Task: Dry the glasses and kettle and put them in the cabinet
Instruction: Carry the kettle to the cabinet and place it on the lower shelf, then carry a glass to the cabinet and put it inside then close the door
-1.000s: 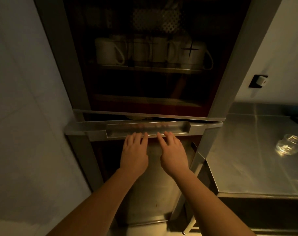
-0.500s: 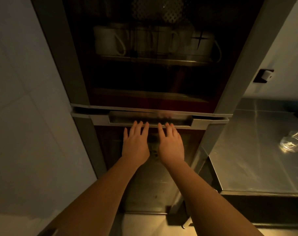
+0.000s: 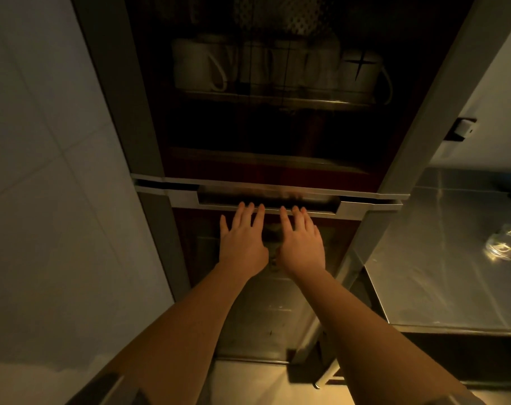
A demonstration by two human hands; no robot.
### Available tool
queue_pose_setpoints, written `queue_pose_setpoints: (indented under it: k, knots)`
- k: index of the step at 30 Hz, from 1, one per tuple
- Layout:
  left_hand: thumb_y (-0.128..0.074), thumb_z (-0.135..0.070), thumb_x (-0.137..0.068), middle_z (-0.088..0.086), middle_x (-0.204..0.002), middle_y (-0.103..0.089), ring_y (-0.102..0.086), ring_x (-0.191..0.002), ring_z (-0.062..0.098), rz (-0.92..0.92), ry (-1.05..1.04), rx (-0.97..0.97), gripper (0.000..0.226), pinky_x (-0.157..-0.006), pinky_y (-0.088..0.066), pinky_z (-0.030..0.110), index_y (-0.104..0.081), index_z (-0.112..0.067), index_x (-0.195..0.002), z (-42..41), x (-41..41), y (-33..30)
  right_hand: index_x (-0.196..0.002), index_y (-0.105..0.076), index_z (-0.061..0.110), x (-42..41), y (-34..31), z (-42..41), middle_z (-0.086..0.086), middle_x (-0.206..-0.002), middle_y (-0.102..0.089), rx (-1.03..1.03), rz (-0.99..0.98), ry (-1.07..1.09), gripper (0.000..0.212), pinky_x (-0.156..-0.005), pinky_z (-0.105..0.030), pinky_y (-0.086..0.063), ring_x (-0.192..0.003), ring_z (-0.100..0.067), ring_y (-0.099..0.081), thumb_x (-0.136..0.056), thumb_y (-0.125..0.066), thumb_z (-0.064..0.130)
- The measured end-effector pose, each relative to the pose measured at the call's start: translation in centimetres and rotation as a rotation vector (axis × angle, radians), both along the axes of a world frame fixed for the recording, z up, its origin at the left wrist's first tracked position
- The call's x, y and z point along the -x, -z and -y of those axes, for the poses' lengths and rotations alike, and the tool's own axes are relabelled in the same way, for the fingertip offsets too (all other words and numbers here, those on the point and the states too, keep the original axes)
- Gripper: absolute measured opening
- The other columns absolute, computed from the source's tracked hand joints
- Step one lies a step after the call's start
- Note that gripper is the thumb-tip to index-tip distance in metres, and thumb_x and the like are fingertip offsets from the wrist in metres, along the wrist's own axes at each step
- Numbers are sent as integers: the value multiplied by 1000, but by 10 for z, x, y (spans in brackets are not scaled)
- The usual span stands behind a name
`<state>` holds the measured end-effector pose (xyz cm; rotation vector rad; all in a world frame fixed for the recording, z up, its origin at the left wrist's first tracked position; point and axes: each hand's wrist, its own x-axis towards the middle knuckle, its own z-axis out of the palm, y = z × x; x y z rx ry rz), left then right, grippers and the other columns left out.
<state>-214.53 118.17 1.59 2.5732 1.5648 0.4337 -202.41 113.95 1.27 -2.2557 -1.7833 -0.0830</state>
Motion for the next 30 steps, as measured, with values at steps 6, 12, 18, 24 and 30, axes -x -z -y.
queue_pose_setpoints:
  k: [6,12,18,24,30]
  knots:
    - [-44,-49,-94,4,-160,-16,-7,-148,22,-4,16,-39,72,-118,-5,55,-12,-23,-153,4,1,-19,-152,-8,28,-8,-16,8,-2,-160,-5,23,-80,-21,76,-119,-51,-7,-147,-20,5,-92,-55,35]
    - [-41,-51,-94,2,-159,-19,-11,-147,20,108,56,-49,67,-119,-9,51,-19,-25,-152,30,-2,-20,-148,-25,27,-18,-22,47,0,-158,-17,-136,-137,35,60,-119,-47,-8,-147,-19,-8,-95,-50,36]
    - [-36,-54,-95,-2,-160,-16,-6,-148,17,211,197,13,65,-120,-8,48,-18,-27,-152,80,-37,-17,-142,-39,27,-34,-16,111,2,-153,-30,-260,-229,259,50,-119,-44,-16,-144,-17,-18,-96,-45,45]
    - [-34,-54,-96,-5,-161,-11,-1,-148,15,233,334,151,65,-120,-6,45,-14,-30,-152,139,-92,1,-139,-44,24,-66,6,188,0,-148,-38,-281,-243,501,49,-115,-39,-24,-140,-16,-27,-95,-48,44]
    - [-34,-55,-96,-5,-161,-12,-2,-148,15,169,475,220,66,-119,-5,44,-13,-30,-152,189,-141,28,-140,-44,25,-102,24,263,1,-149,-38,-240,-247,731,46,-116,-46,-22,-142,-18,-24,-97,-47,38]
